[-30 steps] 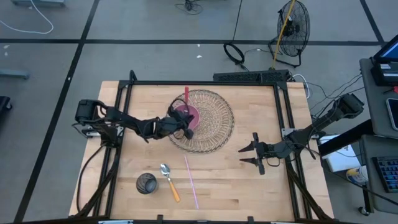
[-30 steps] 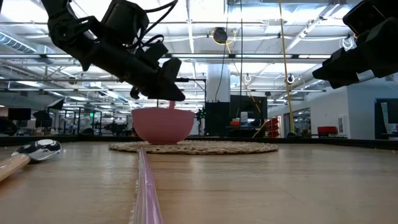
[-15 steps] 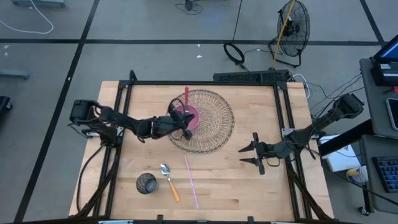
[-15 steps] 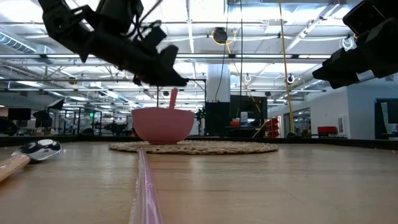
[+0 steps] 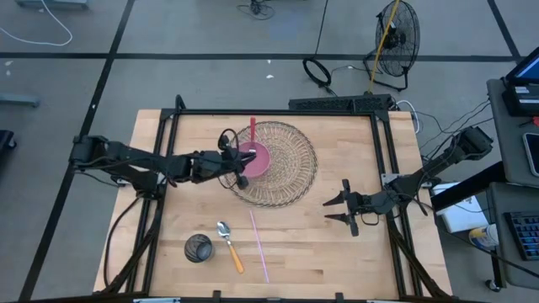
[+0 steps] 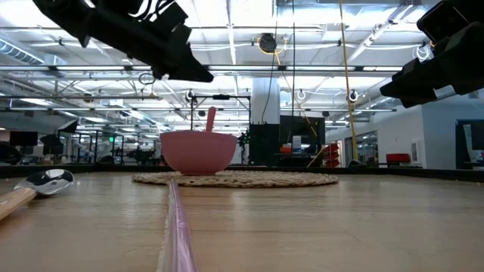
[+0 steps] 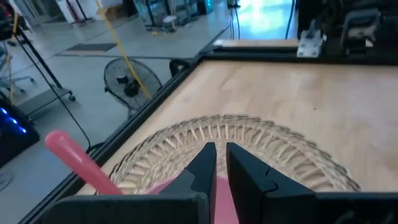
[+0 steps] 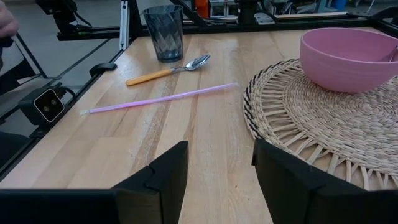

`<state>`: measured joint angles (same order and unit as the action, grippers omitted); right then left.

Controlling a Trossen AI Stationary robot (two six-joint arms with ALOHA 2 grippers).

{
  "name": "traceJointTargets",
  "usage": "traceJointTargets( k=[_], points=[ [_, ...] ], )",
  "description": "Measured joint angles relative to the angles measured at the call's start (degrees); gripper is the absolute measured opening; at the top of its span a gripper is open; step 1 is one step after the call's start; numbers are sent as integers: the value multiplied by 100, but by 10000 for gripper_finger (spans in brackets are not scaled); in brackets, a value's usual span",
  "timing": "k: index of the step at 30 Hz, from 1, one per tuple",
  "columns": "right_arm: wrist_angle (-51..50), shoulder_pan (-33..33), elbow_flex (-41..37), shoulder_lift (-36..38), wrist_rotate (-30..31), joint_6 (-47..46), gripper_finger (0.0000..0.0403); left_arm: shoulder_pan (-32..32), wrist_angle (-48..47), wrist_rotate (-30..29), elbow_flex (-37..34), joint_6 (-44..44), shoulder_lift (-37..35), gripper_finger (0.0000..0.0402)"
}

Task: Pick & Place Utensil
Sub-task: Put the yellow spoon on the bowl on the brown placemat

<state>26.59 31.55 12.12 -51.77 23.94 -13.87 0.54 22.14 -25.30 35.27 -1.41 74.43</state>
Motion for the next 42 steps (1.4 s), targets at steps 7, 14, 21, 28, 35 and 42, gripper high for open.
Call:
traceJointTargets(
  k=[7,14,21,28,35,42],
  points=[
    [4,0,0,0,2,0,171,-101,-448,259,-4,-131,-269,37],
    [17,0,0,0,3,-9,171,-105,-858,260,-2,-98,-420,37],
    [108,0,0,-60,7,-55,171,-140,-1422,699,-2,-170,-645,37],
    [332,0,0,-266,7,-17,171,-267,-2031,1710,-2,-243,-1010,37],
    [585,-11,0,-422,7,77,171,-591,-2403,3134,-2,-169,-1201,37],
    [829,-202,0,-427,1,278,171,-1059,-2758,2706,-2,110,-1193,37]
  ],
)
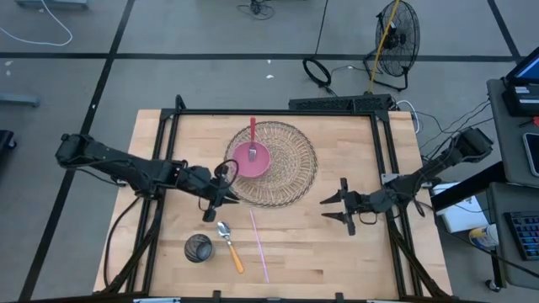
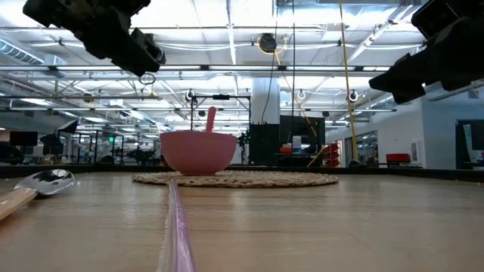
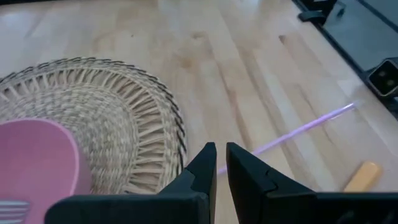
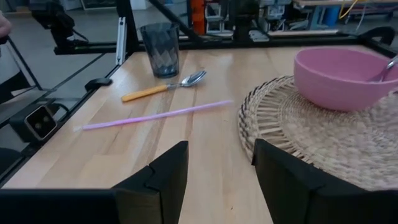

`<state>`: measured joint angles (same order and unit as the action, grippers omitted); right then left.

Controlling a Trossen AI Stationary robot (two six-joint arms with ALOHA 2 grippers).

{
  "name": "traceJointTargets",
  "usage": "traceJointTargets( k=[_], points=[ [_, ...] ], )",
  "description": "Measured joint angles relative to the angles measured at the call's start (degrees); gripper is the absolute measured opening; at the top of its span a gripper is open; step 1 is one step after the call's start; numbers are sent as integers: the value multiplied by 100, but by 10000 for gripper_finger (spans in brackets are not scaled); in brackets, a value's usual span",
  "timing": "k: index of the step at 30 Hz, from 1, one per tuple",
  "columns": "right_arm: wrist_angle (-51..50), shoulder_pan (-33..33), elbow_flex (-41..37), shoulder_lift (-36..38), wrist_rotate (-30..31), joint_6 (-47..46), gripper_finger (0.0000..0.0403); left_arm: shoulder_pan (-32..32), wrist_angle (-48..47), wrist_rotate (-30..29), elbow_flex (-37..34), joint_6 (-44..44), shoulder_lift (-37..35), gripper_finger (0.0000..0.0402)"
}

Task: Pick & Place Utensil
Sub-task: Put the yellow spoon on the bowl on the brown placemat

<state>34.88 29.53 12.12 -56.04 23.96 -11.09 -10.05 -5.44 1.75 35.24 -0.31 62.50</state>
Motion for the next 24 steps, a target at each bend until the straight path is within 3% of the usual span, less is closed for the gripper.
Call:
traceJointTargets(
  k=[14,24],
  points=[
    [230,-102,0,-203,-21,-2,171,-508,158,-30,0,166,23,37],
    [692,-112,76,-519,-23,232,171,-1170,223,-320,405,154,599,37]
  ],
)
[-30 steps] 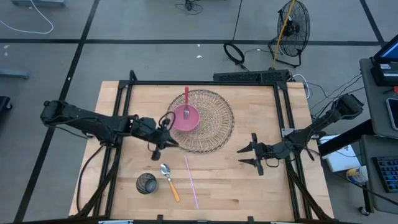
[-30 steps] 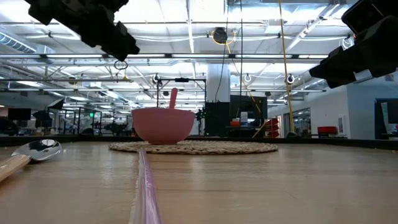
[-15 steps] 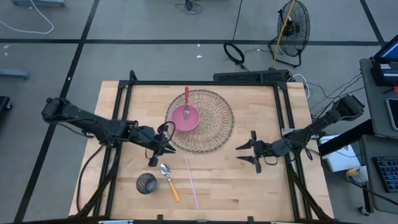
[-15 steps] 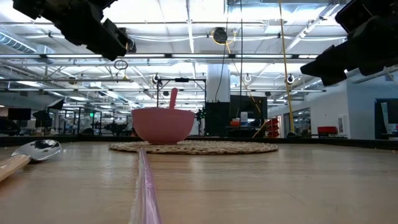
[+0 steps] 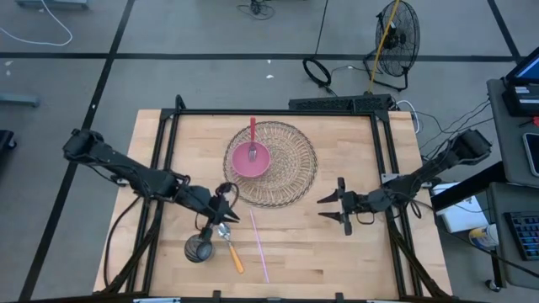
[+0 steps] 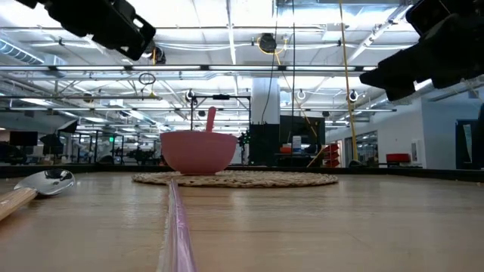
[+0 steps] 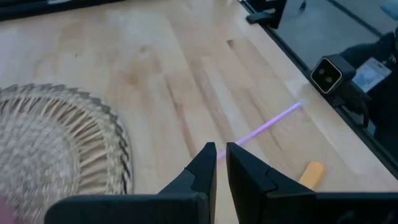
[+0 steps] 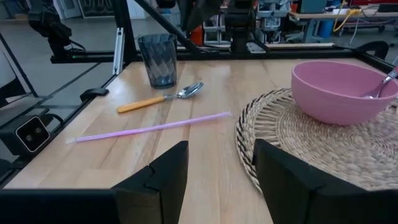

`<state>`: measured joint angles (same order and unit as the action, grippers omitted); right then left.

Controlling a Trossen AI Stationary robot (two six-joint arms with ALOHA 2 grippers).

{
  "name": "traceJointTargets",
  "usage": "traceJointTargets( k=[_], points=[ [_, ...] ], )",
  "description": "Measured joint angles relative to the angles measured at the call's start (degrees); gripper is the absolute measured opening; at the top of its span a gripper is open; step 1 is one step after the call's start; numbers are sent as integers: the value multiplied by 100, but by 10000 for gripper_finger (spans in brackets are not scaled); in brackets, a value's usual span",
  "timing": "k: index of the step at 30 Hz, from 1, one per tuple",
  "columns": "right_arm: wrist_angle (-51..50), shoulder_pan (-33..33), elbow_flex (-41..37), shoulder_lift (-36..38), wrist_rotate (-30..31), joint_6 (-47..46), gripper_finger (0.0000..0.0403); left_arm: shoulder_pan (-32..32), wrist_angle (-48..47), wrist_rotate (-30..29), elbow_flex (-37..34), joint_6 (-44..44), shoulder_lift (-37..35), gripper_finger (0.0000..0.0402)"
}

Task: Pick & Place Utensil
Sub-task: Put the yellow spoon on the bowl on the brown placemat

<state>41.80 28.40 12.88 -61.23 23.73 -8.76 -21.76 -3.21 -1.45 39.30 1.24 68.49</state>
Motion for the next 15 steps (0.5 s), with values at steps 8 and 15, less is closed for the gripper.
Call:
traceJointTargets(
  k=[8,15],
  points=[
    [0,-144,289,-227,-328,115,171,-230,-758,-18,832,-228,612,38],
    [-7,-144,403,-462,-454,145,171,-306,-966,-20,1000,-267,757,38]
  ],
)
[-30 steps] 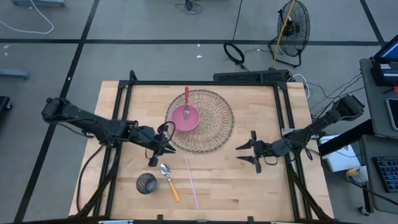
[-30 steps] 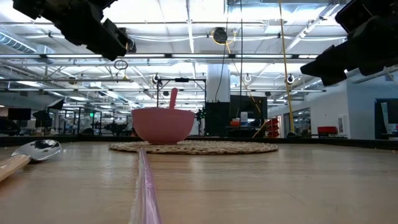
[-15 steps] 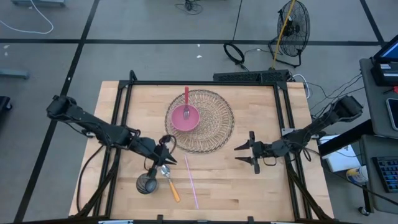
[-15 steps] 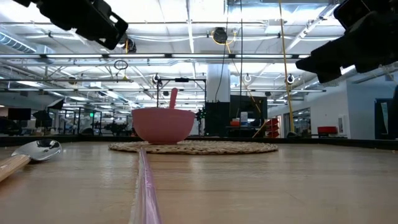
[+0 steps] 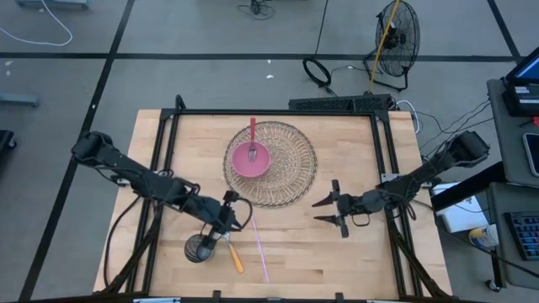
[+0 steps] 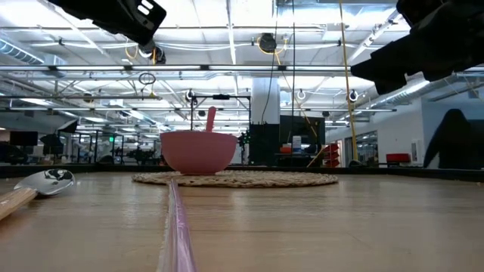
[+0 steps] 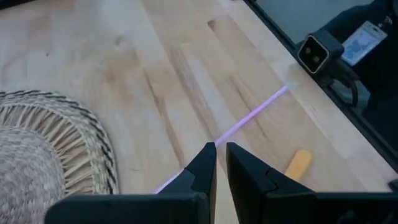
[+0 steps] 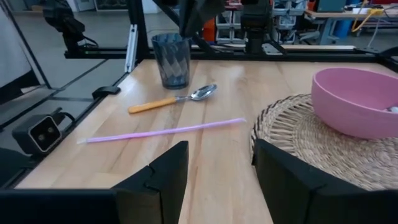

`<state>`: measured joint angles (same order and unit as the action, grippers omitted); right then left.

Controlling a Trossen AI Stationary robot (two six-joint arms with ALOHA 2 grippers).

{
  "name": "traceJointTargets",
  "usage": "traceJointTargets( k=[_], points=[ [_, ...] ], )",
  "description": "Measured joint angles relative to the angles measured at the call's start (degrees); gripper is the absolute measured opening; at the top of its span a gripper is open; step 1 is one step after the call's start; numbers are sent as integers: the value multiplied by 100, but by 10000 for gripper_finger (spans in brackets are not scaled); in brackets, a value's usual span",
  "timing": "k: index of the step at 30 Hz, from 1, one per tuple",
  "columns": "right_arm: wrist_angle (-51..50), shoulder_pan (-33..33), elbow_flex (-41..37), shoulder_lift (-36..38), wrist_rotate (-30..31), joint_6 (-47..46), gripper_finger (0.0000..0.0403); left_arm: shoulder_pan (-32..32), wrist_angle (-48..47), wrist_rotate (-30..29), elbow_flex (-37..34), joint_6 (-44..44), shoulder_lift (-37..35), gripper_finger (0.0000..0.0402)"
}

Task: Pick & Place Utensil
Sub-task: Put the yellow spoon on the bowl on the brown placemat

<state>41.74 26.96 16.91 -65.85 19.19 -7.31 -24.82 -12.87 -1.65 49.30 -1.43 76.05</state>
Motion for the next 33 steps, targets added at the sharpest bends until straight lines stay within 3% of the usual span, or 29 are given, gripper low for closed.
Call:
traceJointTargets(
  k=[5,10,18,26,33],
  points=[
    [4,0,17,-69,5,7,171,-122,22,5,-2,58,226,43],
    [44,-38,17,-72,10,84,171,-201,53,31,-10,142,606,88],
    [45,-227,17,-72,6,72,171,-165,-287,15,586,-102,879,146],
    [-54,-225,15,-69,1,94,171,-162,-1397,20,1509,216,1609,135],
    [-184,-224,12,-72,-8,105,171,-231,-2025,372,2366,238,2266,113]
  ],
)
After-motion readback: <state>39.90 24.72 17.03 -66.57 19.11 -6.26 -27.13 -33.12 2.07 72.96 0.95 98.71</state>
